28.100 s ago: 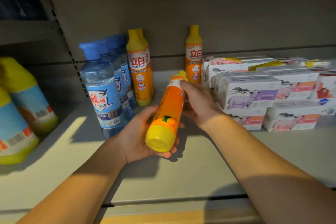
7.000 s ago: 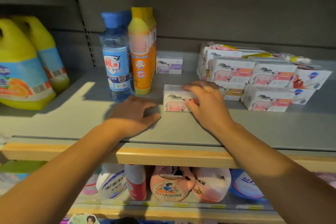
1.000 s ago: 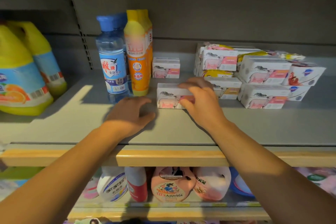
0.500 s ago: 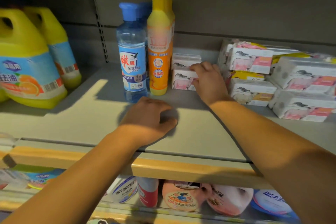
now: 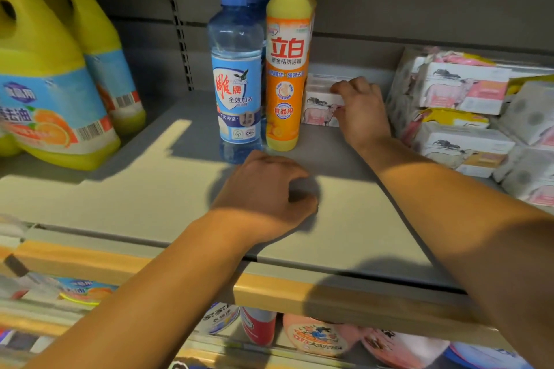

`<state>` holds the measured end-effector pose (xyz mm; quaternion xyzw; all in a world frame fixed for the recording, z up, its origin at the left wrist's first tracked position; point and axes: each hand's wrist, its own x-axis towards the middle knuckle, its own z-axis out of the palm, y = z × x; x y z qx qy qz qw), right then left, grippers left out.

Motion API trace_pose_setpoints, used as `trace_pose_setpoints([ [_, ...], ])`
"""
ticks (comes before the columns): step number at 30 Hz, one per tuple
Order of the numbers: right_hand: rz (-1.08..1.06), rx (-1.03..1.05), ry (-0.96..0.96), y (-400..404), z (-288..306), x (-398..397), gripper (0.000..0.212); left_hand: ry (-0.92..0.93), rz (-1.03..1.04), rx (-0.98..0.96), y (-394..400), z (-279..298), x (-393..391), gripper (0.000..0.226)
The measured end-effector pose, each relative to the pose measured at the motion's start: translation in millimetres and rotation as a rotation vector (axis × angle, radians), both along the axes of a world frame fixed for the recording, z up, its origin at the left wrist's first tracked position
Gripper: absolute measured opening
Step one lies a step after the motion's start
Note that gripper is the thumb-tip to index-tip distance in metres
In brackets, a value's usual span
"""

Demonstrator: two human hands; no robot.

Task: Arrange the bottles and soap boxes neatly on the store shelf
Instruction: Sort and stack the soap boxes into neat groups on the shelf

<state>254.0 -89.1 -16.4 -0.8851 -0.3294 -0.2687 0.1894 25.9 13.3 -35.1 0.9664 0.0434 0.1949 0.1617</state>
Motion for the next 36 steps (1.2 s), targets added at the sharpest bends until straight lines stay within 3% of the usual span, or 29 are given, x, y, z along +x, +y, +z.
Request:
trace_pose_setpoints([
  [6,-0.013,-0.038,0.025,-1,5,-3,0.044,-0.012,-0.005,-0.013,0,0,1,0.041],
  [11,-0.009,-0.136,0.098,-12,20,-23,0.057,0.016,-0.007,-0.021,0,2,0,0.053],
  [19,0.023,-0.040,0.148,-83,25,-88,0.039,0.041,0.010,0.032,-4,3,-2,0.036],
  [25,-0.150,0.006,0.085,-150,21,-94,0.044,0.044,-0.004,-0.029,-12,12,0,0.030],
  [29,-0.350,-0.215,0.214,-172,20,-77,0.064,0.081,-0.003,-0.134,-23,17,16,0.039],
  [32,-0.338,-0.240,0.132,-175,7,-74,0.066,0.011,-0.019,-0.210,-35,13,28,0.040],
  [36,-0.254,-0.132,-0.011,-175,1,-74,0.051,-0.026,-0.043,-0.159,-35,4,32,0.034],
])
